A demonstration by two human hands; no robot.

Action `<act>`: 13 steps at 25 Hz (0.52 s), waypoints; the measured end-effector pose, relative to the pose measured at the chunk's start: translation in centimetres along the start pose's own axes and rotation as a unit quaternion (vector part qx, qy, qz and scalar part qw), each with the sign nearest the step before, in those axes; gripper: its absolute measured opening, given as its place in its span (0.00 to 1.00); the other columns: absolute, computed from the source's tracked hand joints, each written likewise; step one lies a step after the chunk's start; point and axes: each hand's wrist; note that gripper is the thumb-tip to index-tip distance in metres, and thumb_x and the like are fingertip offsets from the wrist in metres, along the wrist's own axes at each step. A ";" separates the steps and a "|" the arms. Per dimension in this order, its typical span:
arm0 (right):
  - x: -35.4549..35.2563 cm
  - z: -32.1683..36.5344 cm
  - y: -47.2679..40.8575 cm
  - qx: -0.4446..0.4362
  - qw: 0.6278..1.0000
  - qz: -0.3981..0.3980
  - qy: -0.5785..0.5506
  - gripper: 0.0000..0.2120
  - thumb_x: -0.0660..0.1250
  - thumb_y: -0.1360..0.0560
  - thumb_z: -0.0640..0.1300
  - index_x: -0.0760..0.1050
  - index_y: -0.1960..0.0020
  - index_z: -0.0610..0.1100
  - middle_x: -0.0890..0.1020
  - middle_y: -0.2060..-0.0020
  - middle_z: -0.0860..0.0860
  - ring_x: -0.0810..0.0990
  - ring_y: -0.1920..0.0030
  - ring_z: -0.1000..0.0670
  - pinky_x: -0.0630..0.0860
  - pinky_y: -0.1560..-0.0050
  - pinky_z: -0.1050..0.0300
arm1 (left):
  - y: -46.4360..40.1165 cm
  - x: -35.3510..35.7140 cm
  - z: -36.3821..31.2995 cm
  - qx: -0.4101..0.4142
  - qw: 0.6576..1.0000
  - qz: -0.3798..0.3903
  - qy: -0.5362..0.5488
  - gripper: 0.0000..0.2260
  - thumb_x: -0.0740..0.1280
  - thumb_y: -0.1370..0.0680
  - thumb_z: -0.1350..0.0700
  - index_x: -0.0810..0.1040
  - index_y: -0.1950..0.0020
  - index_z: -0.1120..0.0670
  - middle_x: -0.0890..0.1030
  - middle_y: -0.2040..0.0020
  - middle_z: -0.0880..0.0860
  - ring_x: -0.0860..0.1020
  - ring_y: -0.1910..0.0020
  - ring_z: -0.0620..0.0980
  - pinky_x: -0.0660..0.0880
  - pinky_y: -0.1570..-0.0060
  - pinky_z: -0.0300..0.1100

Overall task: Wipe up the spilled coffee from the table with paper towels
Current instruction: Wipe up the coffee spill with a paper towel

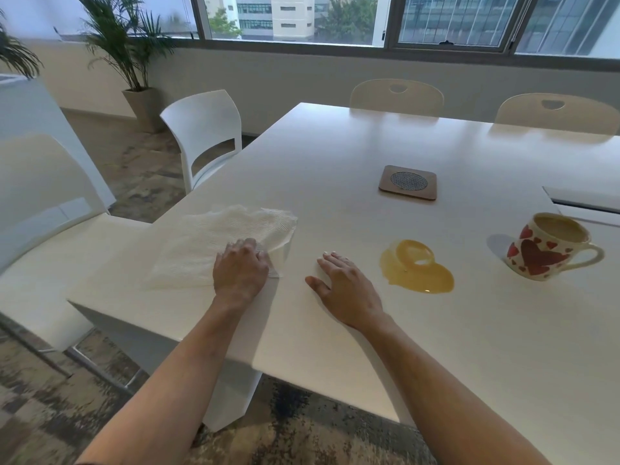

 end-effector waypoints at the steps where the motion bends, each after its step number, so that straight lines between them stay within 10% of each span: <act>1: 0.0 0.0 0.0 -0.001 1.000 0.001 0.001 0.28 0.59 0.19 0.56 0.66 0.25 0.42 0.65 0.23 0.46 0.59 0.22 0.50 0.51 0.23 0.58 | 0.0 -0.2 -0.1 -0.005 1.000 0.001 0.002 0.12 0.60 0.21 0.53 0.77 0.44 0.57 0.79 0.45 0.61 0.75 0.42 0.62 0.69 0.41 0.53; 13: 0.1 -0.3 0.0 -0.002 1.000 0.008 0.003 0.28 0.59 0.19 0.57 0.65 0.24 0.42 0.65 0.23 0.47 0.58 0.21 0.51 0.49 0.23 0.59 | -0.6 -0.7 -0.1 -0.024 1.000 0.009 0.002 0.11 0.58 0.19 0.53 0.75 0.46 0.58 0.81 0.49 0.64 0.77 0.48 0.66 0.70 0.54 0.50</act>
Point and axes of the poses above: each hand's wrist, its own y-axis away from the middle knuckle, its own x-axis out of the palm, z = x × y
